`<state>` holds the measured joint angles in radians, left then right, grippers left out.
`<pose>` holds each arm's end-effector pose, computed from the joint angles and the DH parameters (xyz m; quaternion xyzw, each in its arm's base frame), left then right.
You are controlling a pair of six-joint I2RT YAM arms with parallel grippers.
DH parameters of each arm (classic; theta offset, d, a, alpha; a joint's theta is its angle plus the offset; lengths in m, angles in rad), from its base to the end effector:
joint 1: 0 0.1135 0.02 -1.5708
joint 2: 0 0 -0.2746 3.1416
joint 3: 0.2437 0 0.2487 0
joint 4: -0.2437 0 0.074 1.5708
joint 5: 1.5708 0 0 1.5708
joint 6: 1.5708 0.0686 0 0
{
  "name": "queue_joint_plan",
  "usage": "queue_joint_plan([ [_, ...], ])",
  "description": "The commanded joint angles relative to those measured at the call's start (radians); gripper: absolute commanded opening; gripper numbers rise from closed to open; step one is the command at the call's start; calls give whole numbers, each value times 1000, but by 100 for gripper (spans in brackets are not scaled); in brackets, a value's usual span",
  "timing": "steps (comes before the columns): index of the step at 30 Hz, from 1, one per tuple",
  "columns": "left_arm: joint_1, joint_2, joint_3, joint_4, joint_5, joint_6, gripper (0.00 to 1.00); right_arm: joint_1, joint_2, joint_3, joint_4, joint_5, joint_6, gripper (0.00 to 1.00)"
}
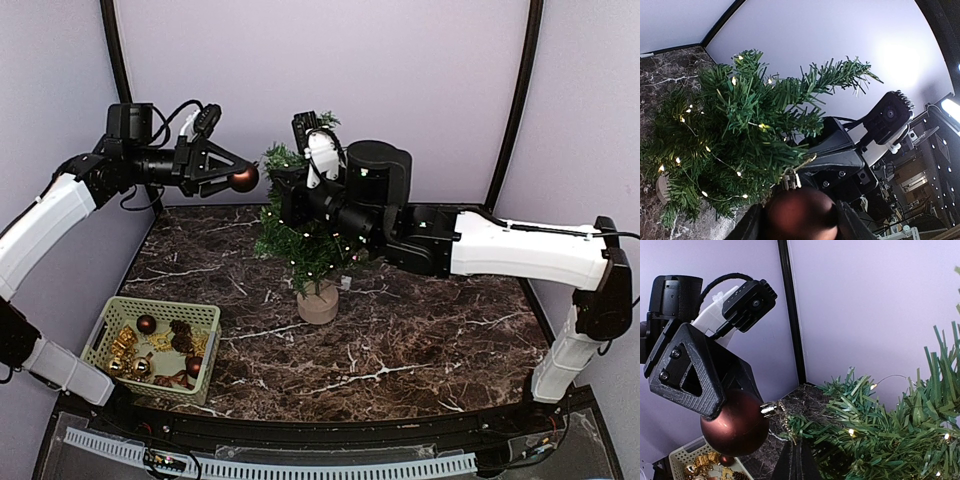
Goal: Decorate the small christmas tree
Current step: Wrap the ornament ball around the branch.
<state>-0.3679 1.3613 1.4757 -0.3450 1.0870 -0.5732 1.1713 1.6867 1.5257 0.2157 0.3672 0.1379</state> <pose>0.2571 -0.1642 0.4451 0.2507 0.7002 -0.6023 0.2900 0.1928 0.3934 0.4143 -0.2187 0.6532 0.3351 0.6428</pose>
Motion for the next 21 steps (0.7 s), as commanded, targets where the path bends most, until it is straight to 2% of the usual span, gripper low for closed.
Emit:
queue_joint_plan([
  [1, 7, -4, -14, 1, 3, -19, 38, 8, -26, 1, 17, 4, 24, 0],
  [21, 7, 36, 12, 51, 22, -99, 38, 8, -63, -44, 17, 22, 48, 0],
])
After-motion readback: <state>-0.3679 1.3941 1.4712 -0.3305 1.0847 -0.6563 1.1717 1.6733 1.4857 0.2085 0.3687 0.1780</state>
